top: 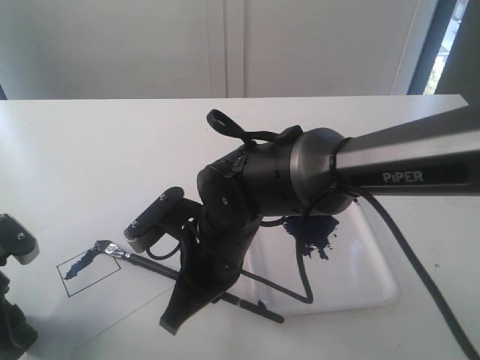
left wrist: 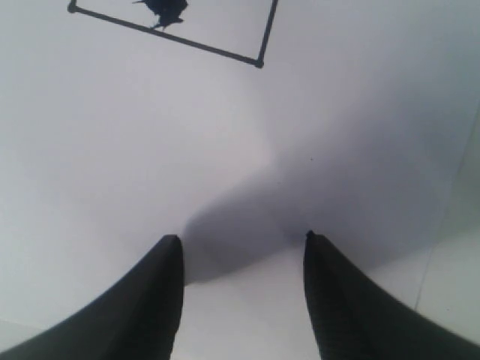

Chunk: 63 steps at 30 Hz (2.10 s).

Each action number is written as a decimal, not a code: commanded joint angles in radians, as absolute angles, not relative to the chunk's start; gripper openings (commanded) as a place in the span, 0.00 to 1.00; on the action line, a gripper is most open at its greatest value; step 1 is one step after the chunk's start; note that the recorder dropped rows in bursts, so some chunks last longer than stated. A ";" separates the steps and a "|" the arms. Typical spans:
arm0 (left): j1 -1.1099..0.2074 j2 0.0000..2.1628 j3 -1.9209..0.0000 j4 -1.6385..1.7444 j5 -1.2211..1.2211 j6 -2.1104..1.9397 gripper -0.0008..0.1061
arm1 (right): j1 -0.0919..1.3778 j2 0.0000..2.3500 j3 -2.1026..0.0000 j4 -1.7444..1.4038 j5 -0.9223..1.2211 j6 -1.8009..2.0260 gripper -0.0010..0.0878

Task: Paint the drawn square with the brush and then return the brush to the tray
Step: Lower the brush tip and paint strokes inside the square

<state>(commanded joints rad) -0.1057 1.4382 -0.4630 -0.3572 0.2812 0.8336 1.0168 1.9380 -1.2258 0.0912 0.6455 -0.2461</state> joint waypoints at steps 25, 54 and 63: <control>-0.106 1.438 -0.463 -0.376 0.279 0.834 0.51 | 1.064 1.938 -1.263 0.141 0.661 -0.295 0.01; -0.108 1.438 -0.467 -0.413 0.282 0.834 0.51 | 1.098 1.954 -1.341 0.145 0.714 -0.293 0.01; -0.108 1.438 -0.467 -0.415 0.282 0.834 0.51 | 1.098 2.014 -1.383 0.151 0.778 -0.293 0.01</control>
<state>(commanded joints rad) -0.1079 1.4382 -0.4668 -0.4148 0.2824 0.8341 1.0977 2.0136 -1.3826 0.1511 0.7775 -0.2926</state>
